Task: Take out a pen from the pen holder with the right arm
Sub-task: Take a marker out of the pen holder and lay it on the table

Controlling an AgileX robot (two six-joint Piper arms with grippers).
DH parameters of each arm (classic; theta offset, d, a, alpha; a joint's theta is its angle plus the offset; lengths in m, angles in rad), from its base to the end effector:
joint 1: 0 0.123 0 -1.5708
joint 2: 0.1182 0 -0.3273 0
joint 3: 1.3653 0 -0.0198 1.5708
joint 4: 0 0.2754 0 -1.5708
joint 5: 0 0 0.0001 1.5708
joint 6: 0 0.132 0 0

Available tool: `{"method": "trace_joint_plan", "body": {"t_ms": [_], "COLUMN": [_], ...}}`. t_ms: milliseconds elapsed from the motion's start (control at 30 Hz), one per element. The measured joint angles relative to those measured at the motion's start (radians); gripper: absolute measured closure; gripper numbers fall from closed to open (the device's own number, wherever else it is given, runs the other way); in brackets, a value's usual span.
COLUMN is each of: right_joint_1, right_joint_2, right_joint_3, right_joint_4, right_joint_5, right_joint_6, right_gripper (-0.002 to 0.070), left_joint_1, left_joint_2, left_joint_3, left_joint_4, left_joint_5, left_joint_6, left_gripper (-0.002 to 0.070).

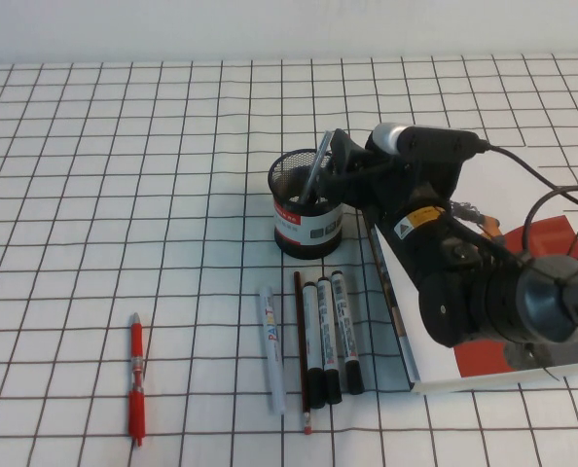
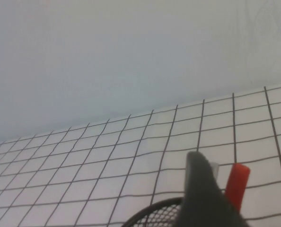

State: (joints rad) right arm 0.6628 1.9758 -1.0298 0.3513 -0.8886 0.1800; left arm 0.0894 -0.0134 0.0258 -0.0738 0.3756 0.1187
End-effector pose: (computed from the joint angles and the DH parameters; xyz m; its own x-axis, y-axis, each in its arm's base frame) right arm 0.4045 0.2711 0.2107 -0.1522 0.3652 -0.9184 -0.3508 0.8488 0.3957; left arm 0.0737 0.0030 0.1585 -0.2969 0.0236 -0.9546 -0.0487 0.9980 0.0398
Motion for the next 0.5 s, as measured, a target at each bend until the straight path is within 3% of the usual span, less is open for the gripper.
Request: {"method": "trace_joint_plan", "body": {"t_ms": [500], "right_joint_1": [-0.015], "right_joint_2": [0.069], "right_joint_3": [-0.132], "right_joint_4": [0.094], "right_joint_5": [0.083], "right_joint_6": [0.003], "right_gripper": [0.0341], "left_joint_1": [0.0], "left_joint_2": [0.0], "left_joint_3": [0.0], "left_joint_4": [0.0], "left_joint_5": [0.0], "left_joint_6": [0.0], "left_gripper": [0.0678]}}
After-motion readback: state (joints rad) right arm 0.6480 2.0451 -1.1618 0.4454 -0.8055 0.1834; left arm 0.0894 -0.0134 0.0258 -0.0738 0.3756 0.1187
